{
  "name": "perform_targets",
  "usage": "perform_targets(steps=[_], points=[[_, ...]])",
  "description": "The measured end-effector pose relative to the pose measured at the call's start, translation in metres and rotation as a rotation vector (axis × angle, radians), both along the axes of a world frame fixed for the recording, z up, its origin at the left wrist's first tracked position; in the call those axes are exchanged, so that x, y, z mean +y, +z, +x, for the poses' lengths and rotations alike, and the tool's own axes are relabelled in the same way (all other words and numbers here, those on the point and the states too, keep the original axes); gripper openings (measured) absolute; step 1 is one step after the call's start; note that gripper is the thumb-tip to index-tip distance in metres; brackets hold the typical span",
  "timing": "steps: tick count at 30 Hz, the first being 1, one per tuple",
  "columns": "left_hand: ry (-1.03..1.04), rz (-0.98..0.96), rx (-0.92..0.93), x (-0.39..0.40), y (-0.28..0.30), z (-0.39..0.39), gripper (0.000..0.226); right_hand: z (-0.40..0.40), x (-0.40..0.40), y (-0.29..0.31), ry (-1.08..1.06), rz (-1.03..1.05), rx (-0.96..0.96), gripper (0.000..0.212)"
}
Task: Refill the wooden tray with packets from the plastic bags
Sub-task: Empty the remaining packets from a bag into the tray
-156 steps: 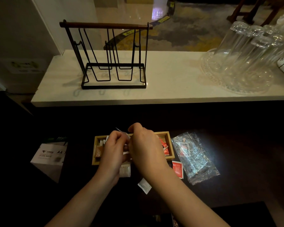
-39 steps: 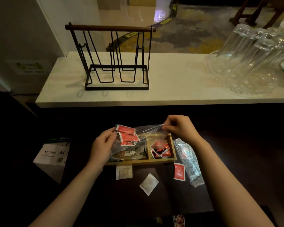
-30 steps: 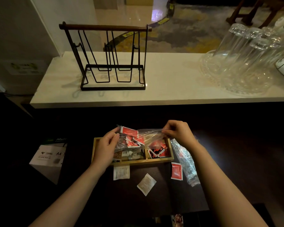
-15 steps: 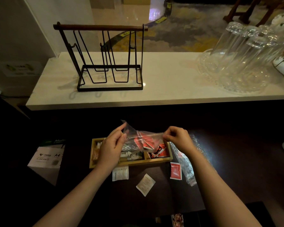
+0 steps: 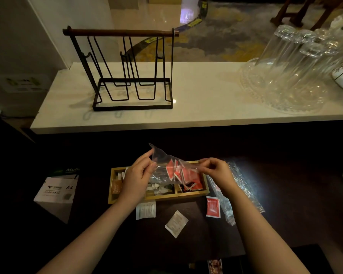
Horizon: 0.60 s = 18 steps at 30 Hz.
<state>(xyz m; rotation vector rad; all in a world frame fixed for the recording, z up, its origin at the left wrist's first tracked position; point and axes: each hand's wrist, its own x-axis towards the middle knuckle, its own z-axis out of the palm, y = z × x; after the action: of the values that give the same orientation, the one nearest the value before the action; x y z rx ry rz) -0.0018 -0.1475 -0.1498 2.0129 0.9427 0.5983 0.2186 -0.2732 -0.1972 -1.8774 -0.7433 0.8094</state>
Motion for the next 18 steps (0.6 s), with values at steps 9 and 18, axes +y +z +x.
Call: perform_targets(steps=[9, 18], points=[[-0.067, 0.017, 0.039, -0.008, -0.007, 0.007, 0.027, -0.004, -0.013, -0.012, -0.09, -0.076, 0.544, 0.005], [-0.115, 0.058, 0.022, -0.016, 0.004, 0.012, 0.025, -0.009, -0.011, -0.008, -0.272, 0.058, 0.621, 0.023]])
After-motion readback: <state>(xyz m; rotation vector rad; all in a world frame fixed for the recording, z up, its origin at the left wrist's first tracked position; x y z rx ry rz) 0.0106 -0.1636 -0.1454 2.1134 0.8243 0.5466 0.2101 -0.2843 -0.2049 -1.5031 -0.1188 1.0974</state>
